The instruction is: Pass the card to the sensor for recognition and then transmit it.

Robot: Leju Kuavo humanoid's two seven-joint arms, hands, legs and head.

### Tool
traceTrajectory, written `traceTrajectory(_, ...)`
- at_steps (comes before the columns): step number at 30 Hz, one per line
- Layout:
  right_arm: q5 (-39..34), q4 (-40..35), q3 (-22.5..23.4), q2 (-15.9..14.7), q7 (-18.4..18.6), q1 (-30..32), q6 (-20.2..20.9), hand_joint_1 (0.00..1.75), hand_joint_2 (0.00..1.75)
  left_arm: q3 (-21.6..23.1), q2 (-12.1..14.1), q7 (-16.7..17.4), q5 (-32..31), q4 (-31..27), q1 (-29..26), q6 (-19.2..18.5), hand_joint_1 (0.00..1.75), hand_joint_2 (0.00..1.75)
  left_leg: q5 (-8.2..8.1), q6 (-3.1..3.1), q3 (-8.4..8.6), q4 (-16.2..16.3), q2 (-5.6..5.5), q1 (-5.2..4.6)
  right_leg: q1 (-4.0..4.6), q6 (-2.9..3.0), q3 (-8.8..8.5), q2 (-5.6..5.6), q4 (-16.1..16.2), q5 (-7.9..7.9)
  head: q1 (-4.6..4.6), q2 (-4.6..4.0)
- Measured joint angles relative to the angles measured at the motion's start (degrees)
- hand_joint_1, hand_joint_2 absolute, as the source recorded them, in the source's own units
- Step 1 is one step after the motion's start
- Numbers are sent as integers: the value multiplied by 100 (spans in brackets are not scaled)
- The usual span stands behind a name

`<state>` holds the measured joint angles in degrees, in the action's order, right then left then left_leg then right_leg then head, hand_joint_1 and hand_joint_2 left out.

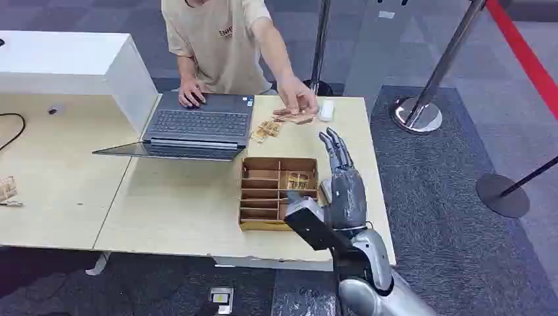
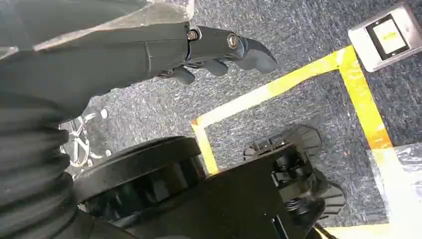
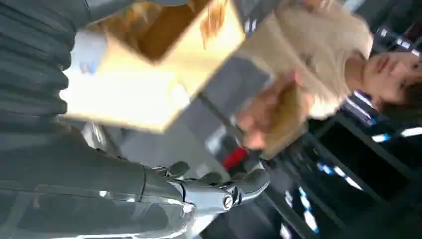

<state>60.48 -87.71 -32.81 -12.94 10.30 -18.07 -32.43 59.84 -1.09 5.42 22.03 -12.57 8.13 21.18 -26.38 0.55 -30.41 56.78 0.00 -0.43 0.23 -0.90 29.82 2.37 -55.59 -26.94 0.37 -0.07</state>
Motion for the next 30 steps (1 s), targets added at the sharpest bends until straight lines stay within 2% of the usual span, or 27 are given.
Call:
traceTrajectory(3, 1368, 70, -39, -105, 240, -241, 190, 0, 175, 13, 0, 33, -50, 0, 31, -50, 0, 175, 1, 0, 1, 0, -1, 0, 0, 0, -1, 0, 0, 1, 0, 0)
traceTrajectory(6, 1825, 142, -70, -173, 303, -420, 116, 0, 175, 22, 0, 37, -63, 0, 75, -61, 0, 175, 3, 0, 2, 0, -1, 0, 0, -1, -2, 0, 0, 3, 2, 0)
traceTrajectory(12, 2184, 378, -96, -208, 380, -599, -460, 0, 175, 26, -2, 46, -103, 0, 144, -63, 0, 175, 3, 0, 2, 0, -1, 0, 0, -1, -2, 0, 0, 3, 0, 0)
traceTrajectory(20, 2144, 655, -164, -208, 351, -684, -477, 0, 175, 28, -2, 90, -146, 0, 191, -83, 0, 175, 3, 0, 2, 0, -1, 0, 0, -1, -3, 0, 0, 3, 0, 0)
traceTrajectory(21, 2144, 678, -175, -208, 349, -692, -475, 16, 175, 28, -2, 92, -146, 0, 192, -83, 0, 175, 3, 0, 1, 0, -1, 0, 0, -1, -3, 0, 0, 3, 0, 0)
traceTrajectory(22, 2140, 693, -179, -208, 327, -695, -461, 154, 175, 28, -2, 92, -149, 0, 194, -83, 0, 175, 3, 0, 1, 0, -1, 0, 0, -1, -3, 0, 0, 3, 0, 0)
traceTrajectory(23, 2121, 717, -184, -208, 290, -699, -449, 175, 175, 28, -2, 92, -157, 0, 197, -83, 0, 175, 3, 0, 2, 0, -2, 0, 0, -1, -3, 0, 0, 3, 0, 0)
traceTrajectory(30, 1924, 852, -289, -208, 133, -742, -378, 175, 175, 28, -2, 94, -179, -2, 220, -85, 0, 175, 3, 0, 1, 0, -1, 0, 0, -1, -3, 0, 0, 4, 0, 0)
